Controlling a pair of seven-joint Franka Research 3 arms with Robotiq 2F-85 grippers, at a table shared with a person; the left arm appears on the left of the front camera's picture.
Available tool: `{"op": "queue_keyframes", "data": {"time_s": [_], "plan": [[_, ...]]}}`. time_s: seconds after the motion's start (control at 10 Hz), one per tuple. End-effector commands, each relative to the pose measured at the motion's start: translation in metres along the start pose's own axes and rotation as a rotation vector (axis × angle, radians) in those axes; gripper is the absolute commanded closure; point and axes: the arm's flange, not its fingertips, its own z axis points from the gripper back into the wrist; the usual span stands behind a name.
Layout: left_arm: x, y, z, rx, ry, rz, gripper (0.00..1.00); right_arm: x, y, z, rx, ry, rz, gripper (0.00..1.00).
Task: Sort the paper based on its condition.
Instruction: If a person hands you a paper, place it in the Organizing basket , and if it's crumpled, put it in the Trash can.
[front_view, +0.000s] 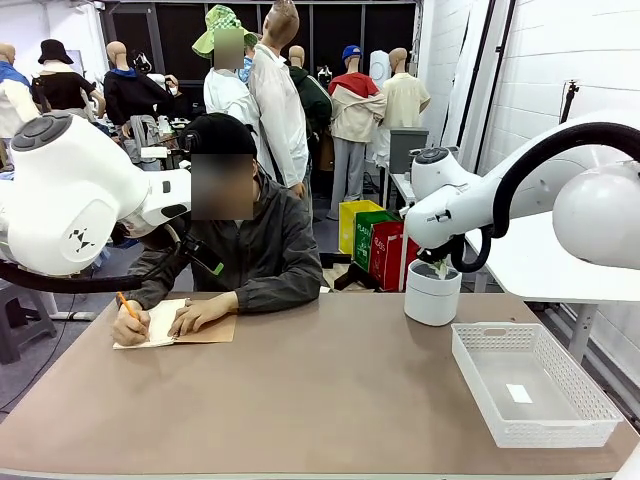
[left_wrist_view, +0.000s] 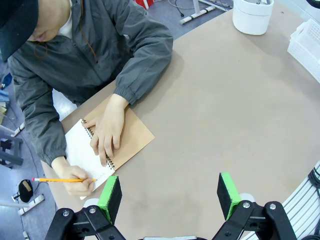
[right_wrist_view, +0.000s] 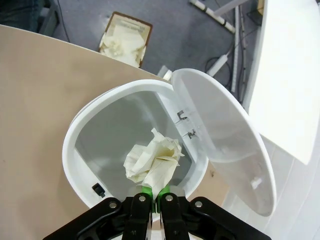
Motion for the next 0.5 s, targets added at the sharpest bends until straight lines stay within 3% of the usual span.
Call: {"op": "queue_keyframes", "data": {"time_s": [0.0,0.4], "plan": [[-0.0008,0.0005,-0.0003,0.004,0.001,0.002,0.0,0.0111,-0.0005,-0.002,-0.033,0.016,0.009,0.76],[-0.0008,0.0005,-0.0003,0.004,0.001,0.002,0.0,0.012,-0.0011,-0.0015,-0.026,0.007,0.003,0.0]]}}
